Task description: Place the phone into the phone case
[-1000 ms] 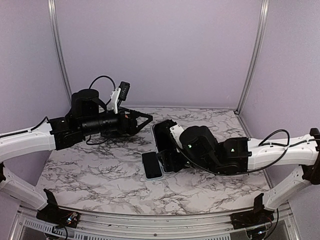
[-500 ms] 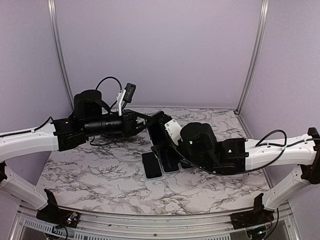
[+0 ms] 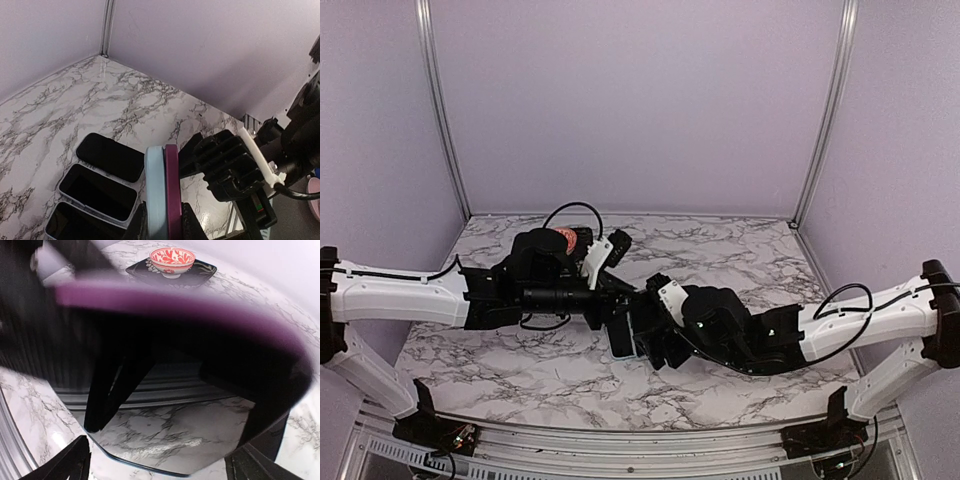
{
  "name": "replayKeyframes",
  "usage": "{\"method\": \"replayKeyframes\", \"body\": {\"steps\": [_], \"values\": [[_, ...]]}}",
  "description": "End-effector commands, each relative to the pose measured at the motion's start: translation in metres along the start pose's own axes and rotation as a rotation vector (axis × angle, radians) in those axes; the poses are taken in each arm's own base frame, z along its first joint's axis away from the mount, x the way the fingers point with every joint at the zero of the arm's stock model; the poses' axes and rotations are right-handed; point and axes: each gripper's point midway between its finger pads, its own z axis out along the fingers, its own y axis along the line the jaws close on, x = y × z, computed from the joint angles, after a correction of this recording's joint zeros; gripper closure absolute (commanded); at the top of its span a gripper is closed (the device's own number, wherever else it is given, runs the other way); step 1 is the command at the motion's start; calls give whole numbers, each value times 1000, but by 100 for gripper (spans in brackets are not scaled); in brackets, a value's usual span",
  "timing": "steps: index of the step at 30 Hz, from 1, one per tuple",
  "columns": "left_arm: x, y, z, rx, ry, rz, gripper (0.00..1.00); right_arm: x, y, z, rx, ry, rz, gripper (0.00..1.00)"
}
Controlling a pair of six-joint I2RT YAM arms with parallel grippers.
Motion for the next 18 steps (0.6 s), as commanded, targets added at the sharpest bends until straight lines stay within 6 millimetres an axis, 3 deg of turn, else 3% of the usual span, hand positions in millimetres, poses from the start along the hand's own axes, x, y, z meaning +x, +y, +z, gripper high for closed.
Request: {"method": "replayKeyframes", "body": {"steps": [1,7,10,14,18], "values": [[85,-2,13,20,221,182,100,-13,11,-19,-127,-83,177,4],[112,3,16,35,263,258,100,0,14,-50,-253,-94,189,2],[122,2,11,52,261,270,100,-20,4,-61,-253,-196,228,2],[129,6,6,35,259,283,90,-43,-18,-52,-234,-237,348,17],[130,11,6,9,260,276,90,-43,-4,-33,-296,-176,354,37]]}}
